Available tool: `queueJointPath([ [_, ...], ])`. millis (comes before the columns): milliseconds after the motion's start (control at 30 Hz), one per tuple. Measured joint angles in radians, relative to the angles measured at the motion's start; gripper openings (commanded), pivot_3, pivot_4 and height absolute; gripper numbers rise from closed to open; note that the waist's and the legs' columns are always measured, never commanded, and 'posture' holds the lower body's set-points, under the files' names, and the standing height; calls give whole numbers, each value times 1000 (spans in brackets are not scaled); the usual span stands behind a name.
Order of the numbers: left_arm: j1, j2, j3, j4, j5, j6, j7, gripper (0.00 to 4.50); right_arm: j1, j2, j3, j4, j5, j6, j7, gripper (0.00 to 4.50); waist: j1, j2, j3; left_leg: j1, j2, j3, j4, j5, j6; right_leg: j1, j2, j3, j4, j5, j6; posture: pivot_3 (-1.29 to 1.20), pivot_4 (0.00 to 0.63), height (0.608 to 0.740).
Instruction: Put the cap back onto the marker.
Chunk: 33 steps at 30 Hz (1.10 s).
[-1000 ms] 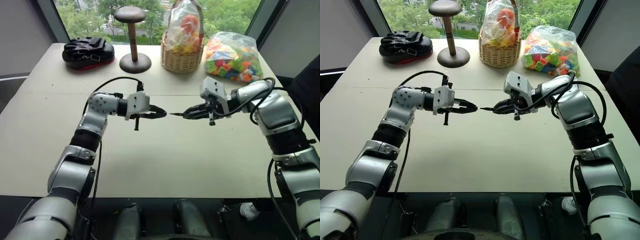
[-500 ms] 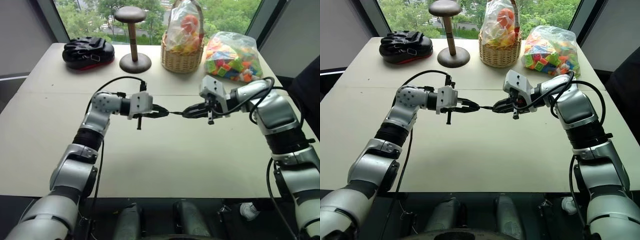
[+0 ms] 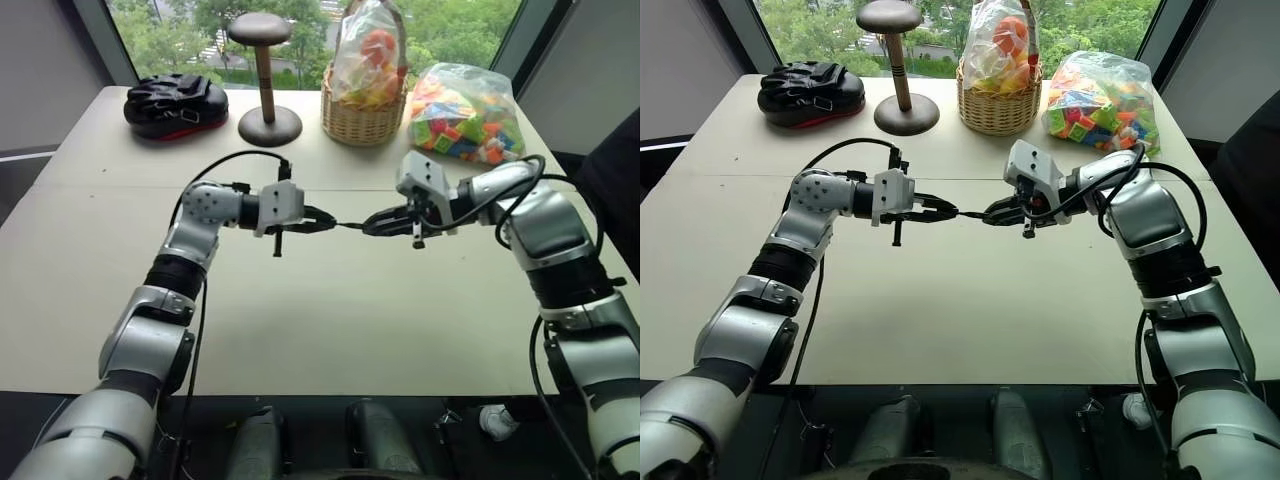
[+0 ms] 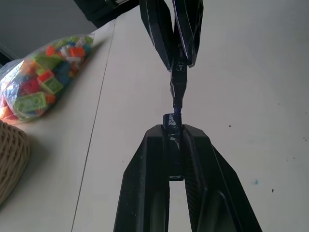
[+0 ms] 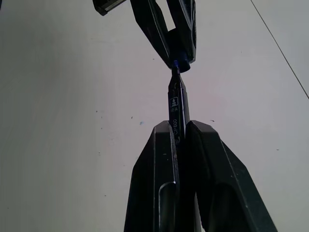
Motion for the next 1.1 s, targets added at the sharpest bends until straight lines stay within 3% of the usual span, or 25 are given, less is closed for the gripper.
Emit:
queueJointPath([
  [1100, 2, -24, 32, -24, -32, 63, -23, 66, -14, 36, -4, 62, -41, -38, 9, 0, 0, 0, 0, 0, 0, 0, 0, 0, 0, 0, 0, 0, 2, 0, 0, 0, 150, 740],
])
